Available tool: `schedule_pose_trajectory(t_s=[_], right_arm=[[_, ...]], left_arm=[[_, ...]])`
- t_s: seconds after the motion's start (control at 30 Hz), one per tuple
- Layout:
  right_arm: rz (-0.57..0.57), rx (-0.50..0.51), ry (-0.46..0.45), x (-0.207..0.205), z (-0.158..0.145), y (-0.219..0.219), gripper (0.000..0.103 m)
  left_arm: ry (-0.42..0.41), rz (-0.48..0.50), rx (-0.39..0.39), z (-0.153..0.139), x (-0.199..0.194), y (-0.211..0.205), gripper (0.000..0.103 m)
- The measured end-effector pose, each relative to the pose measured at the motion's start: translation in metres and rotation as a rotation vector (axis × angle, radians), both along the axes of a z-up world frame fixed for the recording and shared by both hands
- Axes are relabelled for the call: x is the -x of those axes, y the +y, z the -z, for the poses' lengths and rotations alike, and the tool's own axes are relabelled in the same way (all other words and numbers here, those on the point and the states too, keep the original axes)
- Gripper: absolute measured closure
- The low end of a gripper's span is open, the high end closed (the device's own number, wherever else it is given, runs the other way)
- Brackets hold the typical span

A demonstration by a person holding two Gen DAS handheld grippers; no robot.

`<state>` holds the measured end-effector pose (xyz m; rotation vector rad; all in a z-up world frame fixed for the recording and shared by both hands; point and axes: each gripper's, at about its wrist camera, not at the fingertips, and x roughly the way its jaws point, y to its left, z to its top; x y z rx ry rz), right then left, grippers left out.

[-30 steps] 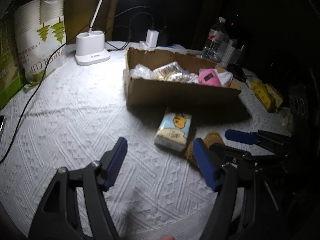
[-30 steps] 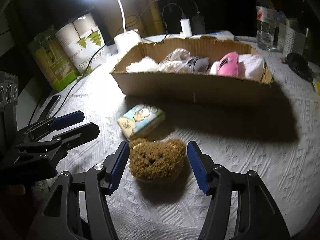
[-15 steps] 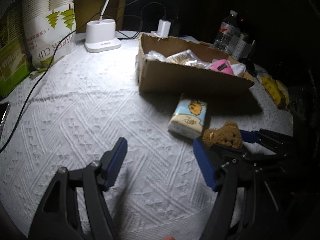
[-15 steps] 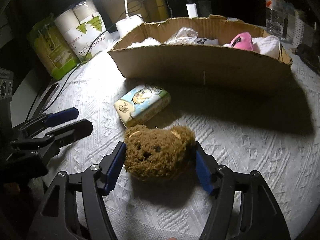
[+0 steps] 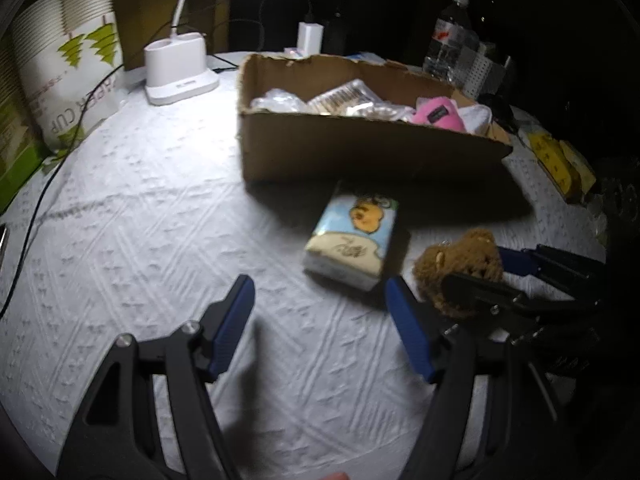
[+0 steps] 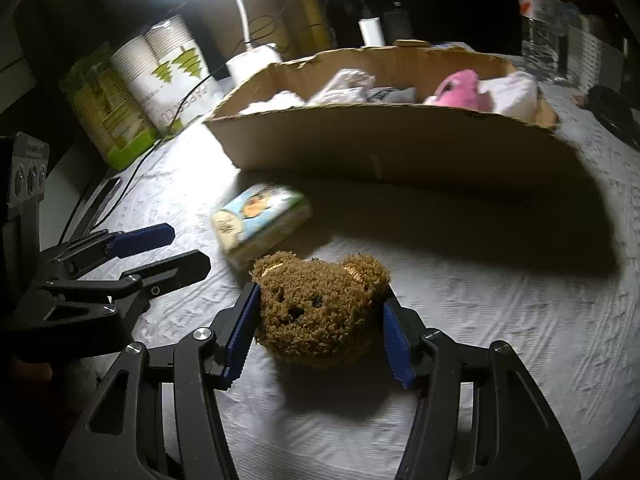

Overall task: Organize soft objects
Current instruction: 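Grasp the brown bear sponge with the right tool while the left tool grasps the tissue pack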

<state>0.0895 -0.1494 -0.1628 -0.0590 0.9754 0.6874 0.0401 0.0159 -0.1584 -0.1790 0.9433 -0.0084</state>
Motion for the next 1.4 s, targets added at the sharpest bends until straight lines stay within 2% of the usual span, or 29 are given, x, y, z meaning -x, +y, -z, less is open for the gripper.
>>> schedule_pose_trajectory(t_s=[0.4,0.7,1.1,1.23,1.4], right_arm=[[0.067,-0.017,-0.008,-0.021,-0.006,-0.042,0.043],[0.089,-0.026,-0.006,-0.035,-0.009,-0.057,0.043],[0.094,-0.021,0.002,-0.048,-0.007,-0.058,0.043],[0.089,-0.018,-0.003,-0.046,-0.009,-0.056,0.043],[0.089,-0.014,-0.014,-0.042,-0.014,-0.053,0.043]], left_arm=[[0.039,0.023,-0.041,0.008,-0.035,-0.02,0.033],[0.068,0.025,-0.075,0.016,-0.056,-0.025,0.033],[0.029,0.077,-0.144,0.022,-0.067,-0.031,0.035],[0.016,0.094,-0.143,0.02,-0.065,-0.034,0.052],[0.01,0.132,-0.124,0.018,-0.058,-0.038,0.055]])
